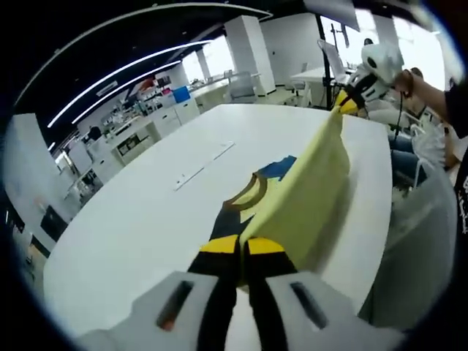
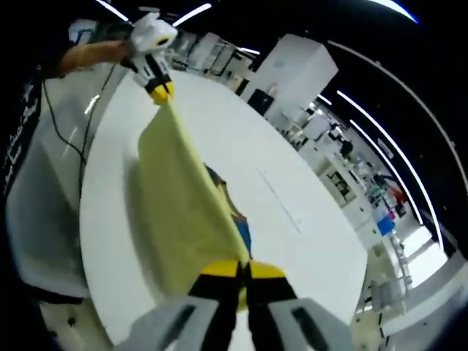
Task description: Fold the garment on the visible template until the final outline fits inside the template.
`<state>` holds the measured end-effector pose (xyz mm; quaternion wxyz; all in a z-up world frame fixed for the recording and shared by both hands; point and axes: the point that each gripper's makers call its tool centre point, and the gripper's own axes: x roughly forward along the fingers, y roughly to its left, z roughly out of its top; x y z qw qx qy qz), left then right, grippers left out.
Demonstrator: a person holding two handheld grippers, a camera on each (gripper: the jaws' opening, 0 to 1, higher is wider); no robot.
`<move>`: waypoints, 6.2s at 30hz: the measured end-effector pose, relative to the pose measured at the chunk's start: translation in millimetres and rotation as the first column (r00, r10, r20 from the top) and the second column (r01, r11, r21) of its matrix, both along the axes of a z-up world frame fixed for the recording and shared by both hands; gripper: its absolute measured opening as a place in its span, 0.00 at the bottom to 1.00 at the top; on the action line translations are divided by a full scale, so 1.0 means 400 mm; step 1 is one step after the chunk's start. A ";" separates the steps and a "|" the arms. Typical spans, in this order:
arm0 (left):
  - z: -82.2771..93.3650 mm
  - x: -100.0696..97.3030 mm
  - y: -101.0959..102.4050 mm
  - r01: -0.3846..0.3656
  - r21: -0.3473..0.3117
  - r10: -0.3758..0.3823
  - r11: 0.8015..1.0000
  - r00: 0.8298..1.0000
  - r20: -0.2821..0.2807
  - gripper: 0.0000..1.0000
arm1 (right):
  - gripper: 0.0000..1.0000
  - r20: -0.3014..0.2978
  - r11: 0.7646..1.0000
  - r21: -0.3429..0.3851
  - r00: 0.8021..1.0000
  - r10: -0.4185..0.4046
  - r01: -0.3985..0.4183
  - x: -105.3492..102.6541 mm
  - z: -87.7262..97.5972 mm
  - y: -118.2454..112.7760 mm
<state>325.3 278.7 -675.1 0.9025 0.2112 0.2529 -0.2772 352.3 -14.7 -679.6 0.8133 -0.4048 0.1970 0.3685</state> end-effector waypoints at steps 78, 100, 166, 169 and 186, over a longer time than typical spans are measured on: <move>-0.340 0.301 0.124 -0.111 -0.065 0.100 0.992 0.983 -0.155 0.14 | 0.23 -0.258 0.978 0.041 0.948 -0.186 0.203 0.342 -0.346 0.014; -0.385 0.279 0.112 -0.020 0.079 0.027 0.997 0.996 -0.084 0.13 | 0.25 -0.324 0.912 0.169 0.895 -0.305 0.372 0.379 -0.403 -0.018; -0.307 0.191 0.147 -0.281 -0.319 0.232 0.905 0.955 -0.184 0.60 | 0.73 -0.548 0.796 0.333 0.790 -0.273 0.505 0.228 -0.319 0.035; -0.299 0.157 0.132 -0.243 -0.332 0.191 0.911 0.965 -0.182 0.62 | 0.76 -0.548 0.806 0.339 0.798 -0.250 0.485 0.197 -0.309 0.045; -0.335 -0.025 0.065 -0.136 -0.328 0.061 0.935 0.972 -0.227 0.52 | 0.75 -0.602 0.816 0.331 0.772 -0.204 0.474 0.043 -0.327 0.013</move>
